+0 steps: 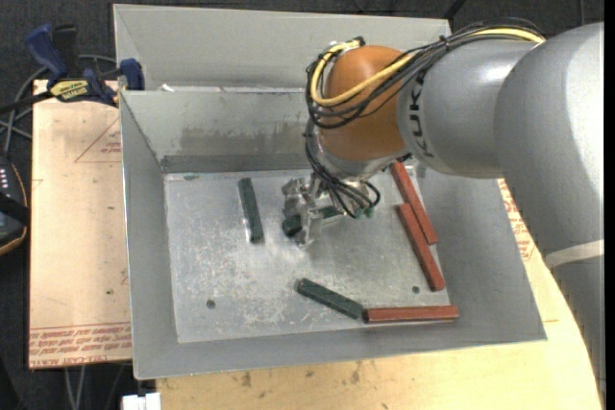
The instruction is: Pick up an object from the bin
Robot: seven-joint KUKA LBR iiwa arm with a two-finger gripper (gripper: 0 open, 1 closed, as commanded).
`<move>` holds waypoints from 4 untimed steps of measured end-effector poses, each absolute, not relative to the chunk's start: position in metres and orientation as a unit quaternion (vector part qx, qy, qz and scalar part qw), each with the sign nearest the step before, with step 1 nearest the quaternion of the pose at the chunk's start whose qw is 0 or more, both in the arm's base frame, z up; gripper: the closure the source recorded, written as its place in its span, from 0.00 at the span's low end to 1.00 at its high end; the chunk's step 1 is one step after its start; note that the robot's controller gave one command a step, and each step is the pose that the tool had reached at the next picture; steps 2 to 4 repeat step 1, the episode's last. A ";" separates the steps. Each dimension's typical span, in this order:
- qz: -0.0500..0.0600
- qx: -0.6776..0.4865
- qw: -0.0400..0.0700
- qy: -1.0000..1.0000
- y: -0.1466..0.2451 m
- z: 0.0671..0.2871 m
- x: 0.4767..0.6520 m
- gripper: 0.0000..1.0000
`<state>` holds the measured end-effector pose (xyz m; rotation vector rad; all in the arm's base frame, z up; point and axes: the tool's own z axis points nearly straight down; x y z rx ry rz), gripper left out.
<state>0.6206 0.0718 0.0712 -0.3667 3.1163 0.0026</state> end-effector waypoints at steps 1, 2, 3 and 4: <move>0.000 -0.286 0.005 0.958 0.107 0.200 0.650 1.00; 0.000 -0.286 0.005 0.958 0.107 0.200 0.650 1.00; 0.000 -0.286 0.005 0.958 0.107 0.200 0.650 1.00; 0.000 -0.286 0.005 0.958 0.107 0.200 0.650 1.00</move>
Offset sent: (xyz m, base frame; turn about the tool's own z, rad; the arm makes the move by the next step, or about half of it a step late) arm 0.0277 0.0343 0.1257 -0.3481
